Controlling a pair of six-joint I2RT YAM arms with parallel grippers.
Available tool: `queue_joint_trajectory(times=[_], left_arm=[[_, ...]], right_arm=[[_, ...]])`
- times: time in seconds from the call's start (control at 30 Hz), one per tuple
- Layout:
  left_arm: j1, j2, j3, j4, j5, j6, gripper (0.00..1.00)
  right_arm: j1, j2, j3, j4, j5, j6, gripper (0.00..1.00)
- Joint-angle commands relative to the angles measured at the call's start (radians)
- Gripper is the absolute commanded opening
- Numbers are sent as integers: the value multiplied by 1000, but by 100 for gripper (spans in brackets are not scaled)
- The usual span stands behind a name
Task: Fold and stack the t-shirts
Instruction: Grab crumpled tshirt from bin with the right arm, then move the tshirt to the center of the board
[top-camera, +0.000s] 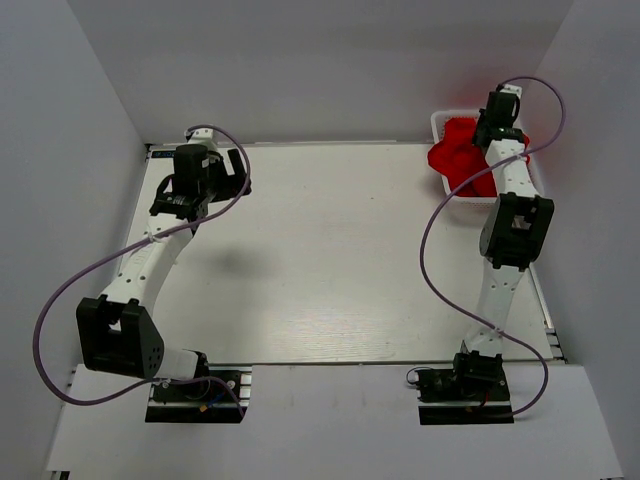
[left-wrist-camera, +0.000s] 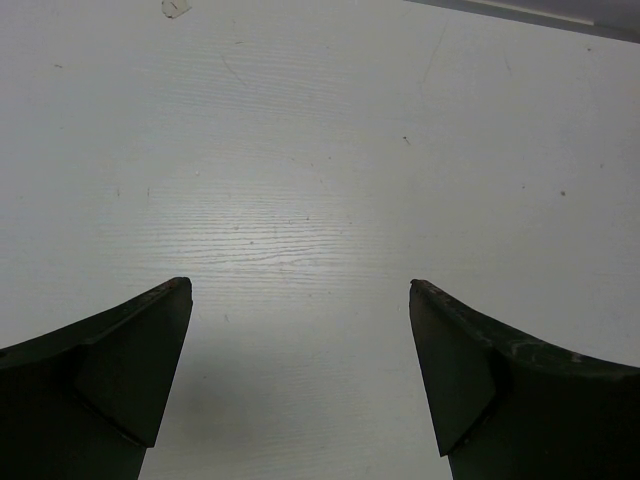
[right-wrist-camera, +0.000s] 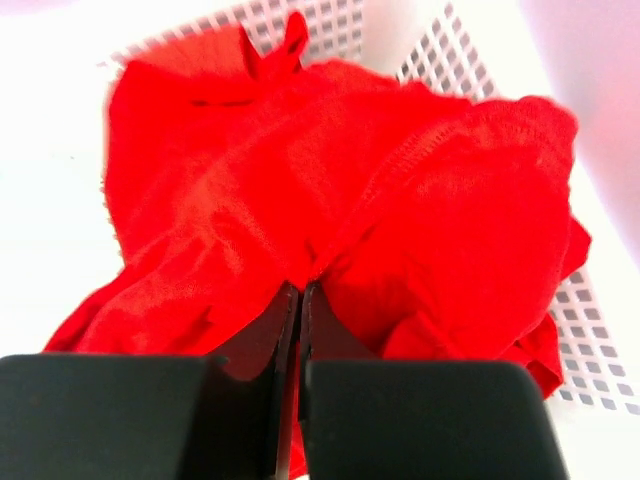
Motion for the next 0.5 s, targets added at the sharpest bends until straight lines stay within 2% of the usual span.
queue_joint_trajectory(times=[0.0,0.3,0.47], left_arm=[[2,-35,42,8,7,21,100],[2,-116,22,-34,-22,21,100],[2,-160,2,-75,-31,12,100]], right_arm=[[-4,-170,6,106,-24,-9,0],[-1,-431,-3,149,-137,-55,0],[2,-482,61,140,-266,-72,0]])
